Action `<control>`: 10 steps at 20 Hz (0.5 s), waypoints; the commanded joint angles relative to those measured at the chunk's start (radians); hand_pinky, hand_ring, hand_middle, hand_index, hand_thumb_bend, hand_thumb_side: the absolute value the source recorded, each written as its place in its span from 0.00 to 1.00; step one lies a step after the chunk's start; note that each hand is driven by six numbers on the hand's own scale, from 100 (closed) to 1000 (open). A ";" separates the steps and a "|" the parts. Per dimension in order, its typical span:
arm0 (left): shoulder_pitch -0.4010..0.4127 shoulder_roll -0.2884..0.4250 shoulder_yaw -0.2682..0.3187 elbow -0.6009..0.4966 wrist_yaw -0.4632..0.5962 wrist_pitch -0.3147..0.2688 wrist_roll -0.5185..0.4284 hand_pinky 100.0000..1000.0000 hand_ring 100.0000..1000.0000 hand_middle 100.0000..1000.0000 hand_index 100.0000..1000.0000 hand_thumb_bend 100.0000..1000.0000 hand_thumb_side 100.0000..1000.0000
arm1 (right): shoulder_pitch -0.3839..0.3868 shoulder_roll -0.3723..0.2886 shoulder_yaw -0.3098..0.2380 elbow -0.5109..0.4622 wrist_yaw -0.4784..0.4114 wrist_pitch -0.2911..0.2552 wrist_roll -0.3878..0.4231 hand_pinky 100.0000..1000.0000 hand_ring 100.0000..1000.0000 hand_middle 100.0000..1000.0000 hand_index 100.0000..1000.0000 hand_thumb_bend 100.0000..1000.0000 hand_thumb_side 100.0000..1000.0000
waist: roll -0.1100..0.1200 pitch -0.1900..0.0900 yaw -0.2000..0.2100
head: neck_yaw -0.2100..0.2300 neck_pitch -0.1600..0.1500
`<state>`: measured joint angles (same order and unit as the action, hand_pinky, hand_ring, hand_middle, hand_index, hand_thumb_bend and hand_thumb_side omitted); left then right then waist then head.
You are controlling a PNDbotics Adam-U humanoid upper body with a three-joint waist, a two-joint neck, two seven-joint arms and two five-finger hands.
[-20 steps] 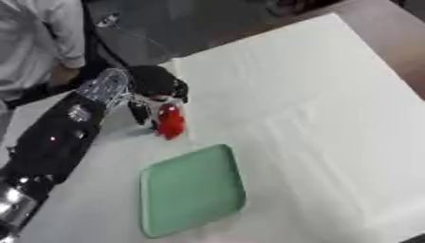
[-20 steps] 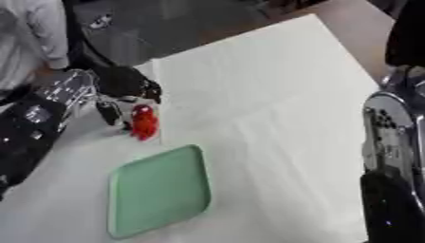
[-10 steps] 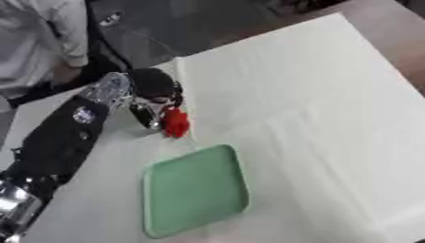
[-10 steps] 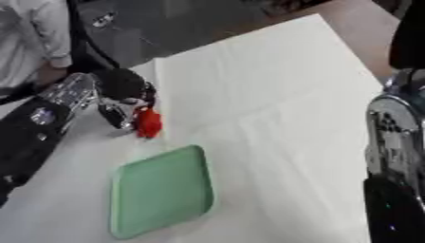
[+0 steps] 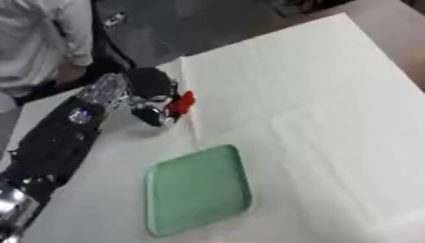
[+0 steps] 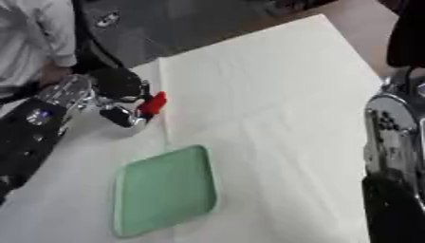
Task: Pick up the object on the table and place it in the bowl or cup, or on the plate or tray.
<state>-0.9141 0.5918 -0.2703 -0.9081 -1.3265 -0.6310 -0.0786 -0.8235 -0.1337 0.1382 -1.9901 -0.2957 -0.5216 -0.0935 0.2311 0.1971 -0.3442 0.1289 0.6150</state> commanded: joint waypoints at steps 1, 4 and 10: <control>0.008 0.081 -0.020 -0.102 0.094 0.039 -0.019 0.00 0.00 0.15 0.34 0.00 0.66 | -0.003 -0.022 -0.005 -0.010 0.004 -0.002 -0.002 0.15 0.29 0.34 0.43 0.00 0.39 | -0.020 -0.028 0.014 | -0.034 0.020; 0.038 0.122 -0.048 -0.217 0.215 0.076 -0.054 0.00 0.00 0.13 0.33 0.00 0.65 | 0.004 -0.031 -0.007 -0.010 0.006 -0.003 -0.004 0.15 0.29 0.34 0.43 0.00 0.39 | -0.028 -0.035 0.028 | -0.049 0.026; 0.096 0.190 -0.084 -0.452 0.413 0.190 -0.112 0.00 0.00 0.11 0.32 0.00 0.64 | 0.015 -0.045 -0.010 -0.010 0.011 -0.003 -0.007 0.15 0.29 0.34 0.43 0.00 0.39 | -0.040 -0.040 0.046 | -0.059 0.023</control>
<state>-0.8082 0.7305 -0.3548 -1.3040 -0.9529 -0.4640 -0.1828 -0.8007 -0.1672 0.1324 -1.9901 -0.2878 -0.5246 -0.0987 0.2018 0.1808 -0.3008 0.0839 0.6398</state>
